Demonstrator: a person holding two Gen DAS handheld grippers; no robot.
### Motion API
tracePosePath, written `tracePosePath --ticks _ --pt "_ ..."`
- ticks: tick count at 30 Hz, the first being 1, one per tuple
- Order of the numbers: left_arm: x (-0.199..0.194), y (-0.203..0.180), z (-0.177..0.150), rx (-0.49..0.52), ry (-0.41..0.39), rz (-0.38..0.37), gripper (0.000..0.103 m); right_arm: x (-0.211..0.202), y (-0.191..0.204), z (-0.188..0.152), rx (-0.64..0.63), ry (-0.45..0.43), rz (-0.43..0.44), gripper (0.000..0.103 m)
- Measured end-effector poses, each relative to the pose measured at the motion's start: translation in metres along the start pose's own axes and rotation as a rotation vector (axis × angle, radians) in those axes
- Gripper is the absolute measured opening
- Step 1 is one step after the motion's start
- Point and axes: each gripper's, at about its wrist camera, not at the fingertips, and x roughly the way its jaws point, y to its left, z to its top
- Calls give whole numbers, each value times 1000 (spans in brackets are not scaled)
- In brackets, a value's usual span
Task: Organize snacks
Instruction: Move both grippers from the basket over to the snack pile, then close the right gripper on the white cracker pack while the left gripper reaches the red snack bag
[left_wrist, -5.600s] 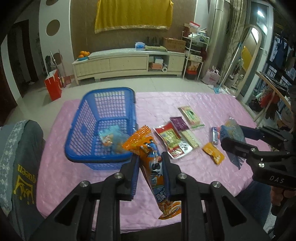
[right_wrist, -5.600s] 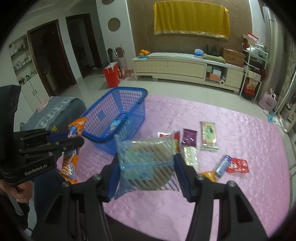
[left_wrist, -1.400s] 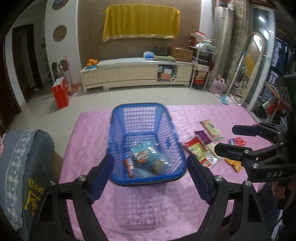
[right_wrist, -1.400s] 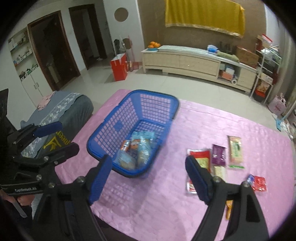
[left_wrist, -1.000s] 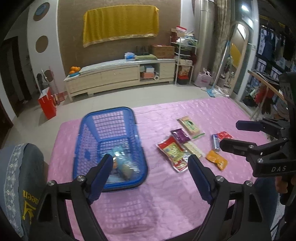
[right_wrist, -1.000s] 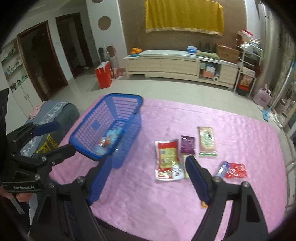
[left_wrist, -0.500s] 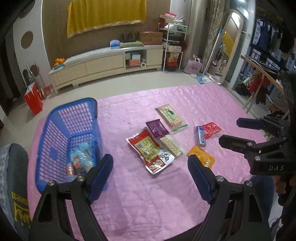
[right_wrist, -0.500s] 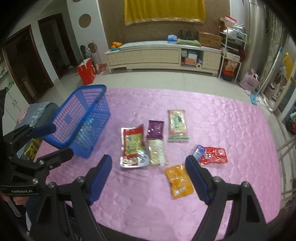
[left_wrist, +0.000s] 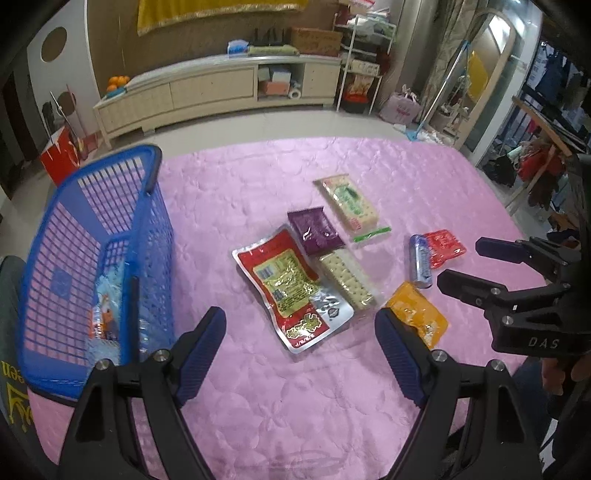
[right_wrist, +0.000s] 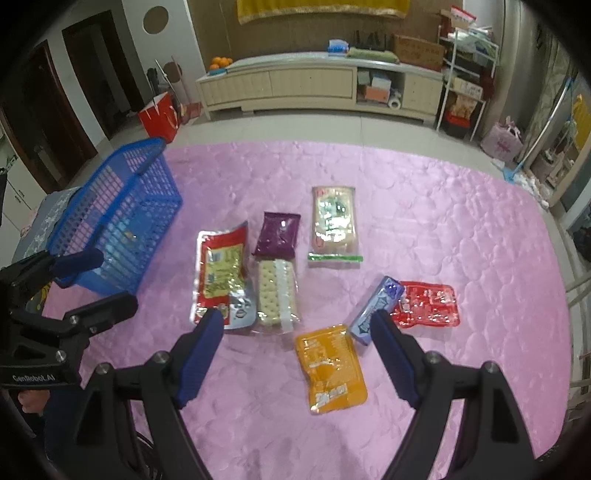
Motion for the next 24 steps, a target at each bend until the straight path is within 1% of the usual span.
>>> tracePosePath --ticks 3,9,13,18,22,23,24 --pt "14 1 0 7 13 12 81 17 -3 1 -6 27 3 85" --pt "47 10 0 -12 69 -3 81 48 -1 10 -65 66 17 85" --pt "64 16 0 -21 101 -13 81 73 -2 16 -85 92 44 85" --pt "82 24 -2 -39 131 -20 81 100 6 15 -132 131 69 85" --pt "93 28 -5 -58 162 -35 81 116 16 9 -192 154 58 84" --pt "94 29 -6 -64 165 -39 81 118 17 8 -200 155 56 82" --pt "96 30 -6 -66 166 -41 81 120 17 8 -201 157 56 77"
